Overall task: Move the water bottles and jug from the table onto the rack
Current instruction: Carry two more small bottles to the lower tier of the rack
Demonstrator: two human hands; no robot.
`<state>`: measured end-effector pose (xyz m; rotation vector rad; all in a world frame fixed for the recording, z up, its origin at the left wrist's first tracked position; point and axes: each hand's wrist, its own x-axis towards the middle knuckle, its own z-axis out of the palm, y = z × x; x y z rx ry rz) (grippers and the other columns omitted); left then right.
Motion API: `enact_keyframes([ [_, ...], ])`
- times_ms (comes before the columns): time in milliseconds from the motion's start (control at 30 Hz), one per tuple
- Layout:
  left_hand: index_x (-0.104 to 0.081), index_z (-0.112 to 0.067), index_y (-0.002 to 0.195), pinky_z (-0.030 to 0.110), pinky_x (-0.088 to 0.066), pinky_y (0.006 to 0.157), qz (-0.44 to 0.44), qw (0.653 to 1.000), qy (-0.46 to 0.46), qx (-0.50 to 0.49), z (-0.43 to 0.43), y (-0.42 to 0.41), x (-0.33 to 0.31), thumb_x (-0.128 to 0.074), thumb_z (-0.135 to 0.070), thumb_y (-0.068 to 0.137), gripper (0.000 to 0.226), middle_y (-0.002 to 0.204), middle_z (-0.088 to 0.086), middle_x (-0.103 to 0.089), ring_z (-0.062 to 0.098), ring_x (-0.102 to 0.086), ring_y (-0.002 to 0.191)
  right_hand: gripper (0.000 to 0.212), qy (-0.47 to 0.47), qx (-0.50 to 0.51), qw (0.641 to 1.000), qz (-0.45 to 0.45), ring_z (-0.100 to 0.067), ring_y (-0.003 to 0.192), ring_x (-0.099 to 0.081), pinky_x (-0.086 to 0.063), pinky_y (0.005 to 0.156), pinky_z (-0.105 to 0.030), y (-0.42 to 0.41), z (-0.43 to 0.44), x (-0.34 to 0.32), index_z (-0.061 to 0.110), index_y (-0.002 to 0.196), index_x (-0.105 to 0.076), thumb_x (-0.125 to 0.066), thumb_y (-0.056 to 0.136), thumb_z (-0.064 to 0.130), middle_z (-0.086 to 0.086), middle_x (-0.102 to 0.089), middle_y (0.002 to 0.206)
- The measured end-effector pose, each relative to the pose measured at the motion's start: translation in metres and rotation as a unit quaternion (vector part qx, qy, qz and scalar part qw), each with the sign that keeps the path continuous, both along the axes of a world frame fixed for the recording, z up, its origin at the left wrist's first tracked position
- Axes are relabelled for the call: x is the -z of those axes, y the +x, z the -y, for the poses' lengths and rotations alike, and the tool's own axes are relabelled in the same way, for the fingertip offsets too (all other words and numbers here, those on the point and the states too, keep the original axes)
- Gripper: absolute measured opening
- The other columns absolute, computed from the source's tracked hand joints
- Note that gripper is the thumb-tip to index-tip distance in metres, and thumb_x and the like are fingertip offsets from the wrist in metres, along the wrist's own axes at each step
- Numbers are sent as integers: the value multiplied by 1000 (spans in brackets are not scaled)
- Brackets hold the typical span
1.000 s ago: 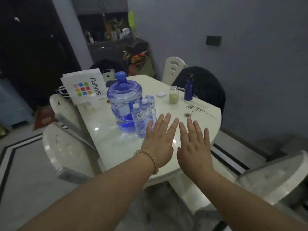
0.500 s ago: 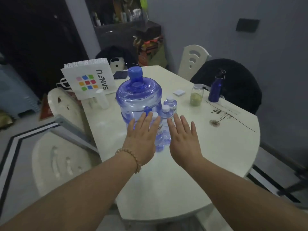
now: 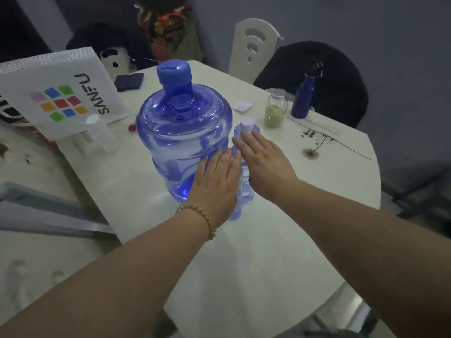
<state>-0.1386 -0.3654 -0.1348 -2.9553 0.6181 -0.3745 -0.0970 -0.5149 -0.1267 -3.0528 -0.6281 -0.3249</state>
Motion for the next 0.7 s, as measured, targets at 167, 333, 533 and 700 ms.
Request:
enact_keyframes([
  [167, -42, 4, 133, 42, -47, 90, -38, 981, -149, 121, -19, 8, -7, -76, -15, 74, 71, 113, 22, -53, 34, -53, 99, 59, 83, 53, 995, 12, -35, 108, -47, -41, 85, -38, -18, -21, -5, 5, 127, -50, -61, 70, -4, -18, -49, 122],
  [333, -53, -1, 112, 42, -39, 104, -41, 976, -64, 203, -34, -3, -5, -81, -30, 69, 59, 109, 18, -54, 34, -49, 109, 43, 7, 133, 991, -27, -31, 97, -47, -40, 59, -35, -62, -24, -1, 9, 112, -49, -65, 73, 2, -11, -44, 123],
  [533, -44, -14, 125, 42, -56, 69, -87, 973, -63, 204, -33, -49, 5, -71, -19, 78, 55, 126, 16, -51, 31, -56, 89, 53, -61, 188, 977, -77, -28, 93, -48, -37, 55, -33, -118, -24, 25, 21, 128, -38, -64, 81, 18, -3, -49, 117],
  [700, -43, -17, 124, 43, -53, 83, -148, 975, -53, 157, -21, -84, 31, -48, -6, 86, 40, 142, 15, -36, 41, -32, 128, 62, -23, 268, 954, -131, -28, 94, -45, -37, 56, -33, -153, -24, 68, 24, 137, -32, -60, 82, 23, -6, -42, 119],
])
